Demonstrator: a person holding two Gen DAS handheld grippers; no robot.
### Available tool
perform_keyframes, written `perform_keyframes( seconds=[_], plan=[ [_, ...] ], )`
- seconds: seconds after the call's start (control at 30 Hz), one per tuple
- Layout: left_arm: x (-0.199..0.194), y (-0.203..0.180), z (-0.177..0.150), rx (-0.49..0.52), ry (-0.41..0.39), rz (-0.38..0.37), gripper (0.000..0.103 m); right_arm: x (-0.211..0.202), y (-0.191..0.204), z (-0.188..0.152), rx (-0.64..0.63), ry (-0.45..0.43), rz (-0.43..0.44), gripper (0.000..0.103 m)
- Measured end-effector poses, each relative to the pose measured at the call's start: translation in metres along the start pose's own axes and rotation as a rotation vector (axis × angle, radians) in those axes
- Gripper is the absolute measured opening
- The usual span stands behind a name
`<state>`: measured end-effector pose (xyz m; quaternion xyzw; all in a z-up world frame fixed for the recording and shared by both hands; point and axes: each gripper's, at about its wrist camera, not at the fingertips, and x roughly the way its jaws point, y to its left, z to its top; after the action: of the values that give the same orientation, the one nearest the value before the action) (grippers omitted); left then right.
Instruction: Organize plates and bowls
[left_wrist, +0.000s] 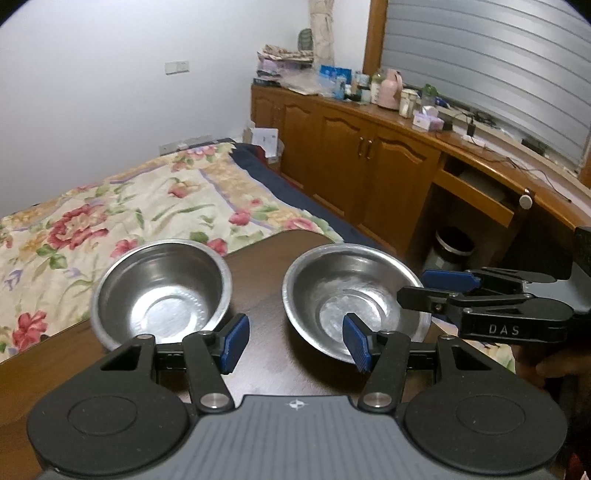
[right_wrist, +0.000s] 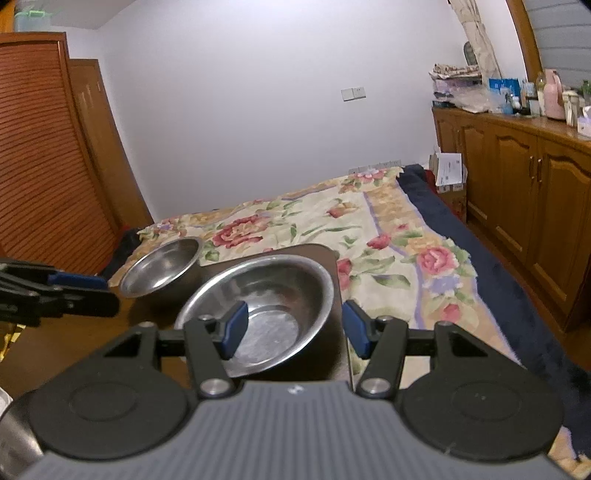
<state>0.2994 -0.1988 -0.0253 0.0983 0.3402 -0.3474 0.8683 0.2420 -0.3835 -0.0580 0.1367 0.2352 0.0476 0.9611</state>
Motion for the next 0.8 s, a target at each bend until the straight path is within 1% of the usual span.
perform_keyframes(
  seconds=[0.2, 0.3, 0.47, 0.6, 0.73, 0.8],
  plan=[
    [0.023, 0.002, 0.006, 0.02, 0.045, -0.008, 0.058, 0.006, -0.003, 0.002, 0.028, 0.008, 0.02, 0.057],
    [0.031, 0.004, 0.008, 0.017, 0.06, -0.008, 0.056, 0.009, -0.003, 0.004, 0.046, 0.009, 0.032, 0.057],
    [0.04, 0.004, 0.009, 0.019, 0.083, -0.014, 0.055, 0.015, -0.005, 0.003, 0.075, 0.011, 0.037, 0.057],
    [0.046, 0.004, 0.008, 0.014, 0.101, -0.021, 0.047, 0.017, -0.007, 0.003, 0.094, 0.012, 0.047, 0.057],
    [0.051, 0.004, 0.009, 0.013, 0.111, -0.029, 0.043, 0.019, -0.007, 0.003, 0.091, 0.019, 0.047, 0.057],
    [0.053, 0.005, 0.009, 0.008, 0.117, -0.033, 0.039, 0.021, -0.006, 0.002, 0.087, 0.025, 0.044, 0.057]
  ],
)
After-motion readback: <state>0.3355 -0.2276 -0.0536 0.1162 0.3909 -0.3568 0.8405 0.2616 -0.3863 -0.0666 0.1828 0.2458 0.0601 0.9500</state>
